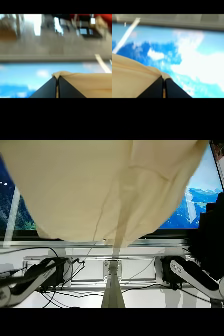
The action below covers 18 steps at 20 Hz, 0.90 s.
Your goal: Fold the clothes and pants, and hang the long-sleeved shirts on hangers.
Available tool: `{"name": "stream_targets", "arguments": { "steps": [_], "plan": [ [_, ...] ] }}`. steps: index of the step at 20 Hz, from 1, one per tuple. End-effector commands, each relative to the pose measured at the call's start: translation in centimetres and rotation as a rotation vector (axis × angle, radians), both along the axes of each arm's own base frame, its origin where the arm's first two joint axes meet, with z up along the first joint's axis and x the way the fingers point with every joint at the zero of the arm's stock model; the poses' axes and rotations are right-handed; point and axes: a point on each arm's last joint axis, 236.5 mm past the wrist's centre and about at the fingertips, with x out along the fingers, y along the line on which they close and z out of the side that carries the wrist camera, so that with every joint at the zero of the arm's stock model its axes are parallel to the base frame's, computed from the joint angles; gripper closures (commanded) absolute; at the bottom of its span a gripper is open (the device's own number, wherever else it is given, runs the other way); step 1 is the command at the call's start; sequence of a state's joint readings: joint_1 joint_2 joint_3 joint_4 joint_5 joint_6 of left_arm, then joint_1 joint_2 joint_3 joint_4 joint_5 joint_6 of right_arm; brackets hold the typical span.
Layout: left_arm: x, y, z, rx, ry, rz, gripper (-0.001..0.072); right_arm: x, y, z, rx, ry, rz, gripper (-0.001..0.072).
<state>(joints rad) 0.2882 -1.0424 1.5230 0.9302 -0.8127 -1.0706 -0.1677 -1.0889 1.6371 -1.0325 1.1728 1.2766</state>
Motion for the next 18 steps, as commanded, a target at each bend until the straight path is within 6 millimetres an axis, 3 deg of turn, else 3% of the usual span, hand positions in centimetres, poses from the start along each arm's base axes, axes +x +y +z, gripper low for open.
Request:
{"name": "stream_targets", "arguments": {
  "steps": [1,3,5,7,10,12,15,18],
  "plan": [
    [5.2,-0.4,-17.5,-0.016,0.467,-0.114,0.0695,4.7,0.1,-13.6,0.09,0.357,0.03,0.0696],
    [7.6,-0.6,-24.5,-0.043,0.594,-0.128,0.0695,7.1,-0.4,-20.1,0.118,0.48,0.015,0.0696],
    [9.3,-1.2,-29.5,-0.062,0.66,-0.132,0.0695,9.4,-1.1,-24.9,0.141,0.534,-0.02,0.0696],
    [10.4,-1.6,-32.3,-0.068,0.685,-0.129,0.0695,11.3,-2.0,-27.5,0.147,0.524,-0.065,0.0696],
    [10.0,-2.4,-33.9,-0.073,0.73,-0.153,0.0695,12.8,-2.9,-28.0,0.135,0.48,-0.102,0.0696],
    [8.2,-3.4,-34.7,-0.082,0.807,-0.204,0.0695,11.6,-2.6,-28.6,0.12,0.532,-0.075,0.0696],
    [4.4,-5.8,-37.6,-0.11,0.989,-0.312,0.0695,8.3,-2.6,-31.5,0.046,0.669,-0.031,0.0696],
    [3.3,-7.7,-40.6,-0.115,1.062,-0.347,0.0694,6.3,-2.5,-34.5,0.047,0.747,-0.036,0.0696]
  ]
}}
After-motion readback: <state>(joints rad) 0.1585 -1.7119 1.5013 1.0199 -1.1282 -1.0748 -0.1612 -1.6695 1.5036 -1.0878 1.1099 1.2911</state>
